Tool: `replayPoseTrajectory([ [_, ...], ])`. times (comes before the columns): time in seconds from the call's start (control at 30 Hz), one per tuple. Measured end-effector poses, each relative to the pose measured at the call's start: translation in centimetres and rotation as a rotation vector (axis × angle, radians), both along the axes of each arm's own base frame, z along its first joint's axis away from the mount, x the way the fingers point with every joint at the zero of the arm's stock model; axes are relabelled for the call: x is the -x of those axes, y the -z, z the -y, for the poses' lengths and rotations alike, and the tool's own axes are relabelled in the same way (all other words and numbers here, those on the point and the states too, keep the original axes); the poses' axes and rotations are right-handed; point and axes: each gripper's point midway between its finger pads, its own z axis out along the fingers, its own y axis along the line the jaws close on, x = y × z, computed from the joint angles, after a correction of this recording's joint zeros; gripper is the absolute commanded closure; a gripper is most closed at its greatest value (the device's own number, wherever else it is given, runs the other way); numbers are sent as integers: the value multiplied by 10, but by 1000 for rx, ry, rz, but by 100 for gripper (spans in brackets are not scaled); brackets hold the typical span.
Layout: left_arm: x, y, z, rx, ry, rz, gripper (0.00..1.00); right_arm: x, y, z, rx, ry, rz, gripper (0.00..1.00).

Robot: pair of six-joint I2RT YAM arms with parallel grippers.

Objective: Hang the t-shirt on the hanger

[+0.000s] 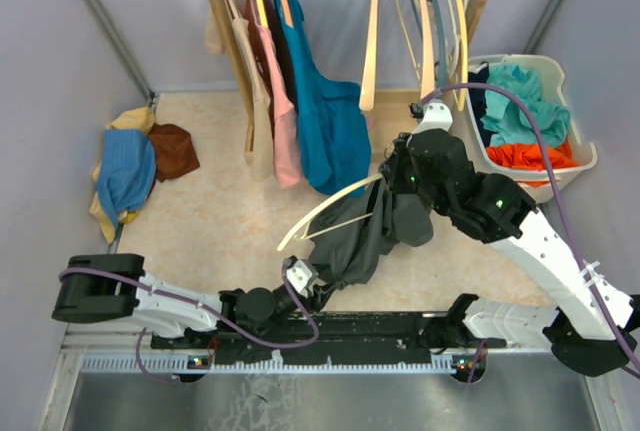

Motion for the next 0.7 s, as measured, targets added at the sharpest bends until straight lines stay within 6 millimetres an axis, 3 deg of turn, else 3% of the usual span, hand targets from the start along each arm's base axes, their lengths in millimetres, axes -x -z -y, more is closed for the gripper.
replayPoseTrajectory([
  [0.13, -4, -3, 9, -7, -18, 36, 50, 1, 0, -1, -2, -6, -2, 100],
  [0.3, -10, -8, 15, 9, -59, 68, 86, 1, 0, -1, -3, -7, -3, 100],
  [0.37, -12, -7, 15, 7, -73, 78, 95, 1, 0, -1, -3, -7, -3, 100],
  [0.57, -14, -14, 13, 36, -92, 78, 97, 1, 0, -1, -8, -4, -4, 100],
  [0.7, -14, -26, -3, 100, -113, 52, 98, 1, -1, 0, -11, -2, -2, 100],
])
